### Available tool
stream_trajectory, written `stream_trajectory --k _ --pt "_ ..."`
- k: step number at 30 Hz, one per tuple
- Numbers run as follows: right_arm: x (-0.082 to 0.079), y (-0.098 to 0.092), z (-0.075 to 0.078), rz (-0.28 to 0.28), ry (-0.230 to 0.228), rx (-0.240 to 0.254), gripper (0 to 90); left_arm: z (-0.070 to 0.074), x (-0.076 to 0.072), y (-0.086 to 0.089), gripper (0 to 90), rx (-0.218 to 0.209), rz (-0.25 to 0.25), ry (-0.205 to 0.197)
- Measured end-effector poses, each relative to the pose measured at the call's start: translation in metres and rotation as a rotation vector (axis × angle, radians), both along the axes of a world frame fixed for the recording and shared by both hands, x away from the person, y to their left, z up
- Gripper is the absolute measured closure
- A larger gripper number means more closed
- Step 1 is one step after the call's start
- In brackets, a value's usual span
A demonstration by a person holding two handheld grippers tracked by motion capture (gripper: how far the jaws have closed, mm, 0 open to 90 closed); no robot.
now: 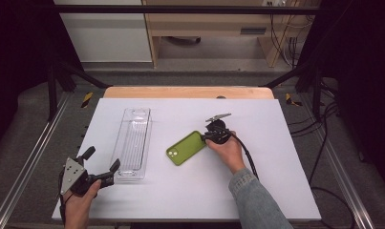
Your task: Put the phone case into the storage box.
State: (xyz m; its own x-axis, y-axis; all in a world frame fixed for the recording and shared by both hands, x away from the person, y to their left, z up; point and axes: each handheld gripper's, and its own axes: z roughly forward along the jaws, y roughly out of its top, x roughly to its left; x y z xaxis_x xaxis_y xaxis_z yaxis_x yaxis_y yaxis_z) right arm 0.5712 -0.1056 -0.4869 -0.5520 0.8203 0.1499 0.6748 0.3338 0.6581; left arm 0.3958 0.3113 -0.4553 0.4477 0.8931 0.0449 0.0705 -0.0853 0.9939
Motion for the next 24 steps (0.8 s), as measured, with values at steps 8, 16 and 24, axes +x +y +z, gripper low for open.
stream_trajectory --k 8,16,24 --pt "0.0010 -0.0013 -0.0010 0.005 0.011 0.004 74.8 -0.0001 0.0001 -0.0001 0.4 0.001 -0.001 0.000" --pt "0.0010 -0.0014 -0.0014 0.013 0.012 0.008 78.1 -0.0002 0.0002 -0.0004 0.4 0.002 -0.002 0.002" --pt "0.0007 -0.0008 -0.0016 0.011 0.005 0.007 82.9 -0.0001 0.0003 -0.0001 1.0 0.003 0.002 0.002"
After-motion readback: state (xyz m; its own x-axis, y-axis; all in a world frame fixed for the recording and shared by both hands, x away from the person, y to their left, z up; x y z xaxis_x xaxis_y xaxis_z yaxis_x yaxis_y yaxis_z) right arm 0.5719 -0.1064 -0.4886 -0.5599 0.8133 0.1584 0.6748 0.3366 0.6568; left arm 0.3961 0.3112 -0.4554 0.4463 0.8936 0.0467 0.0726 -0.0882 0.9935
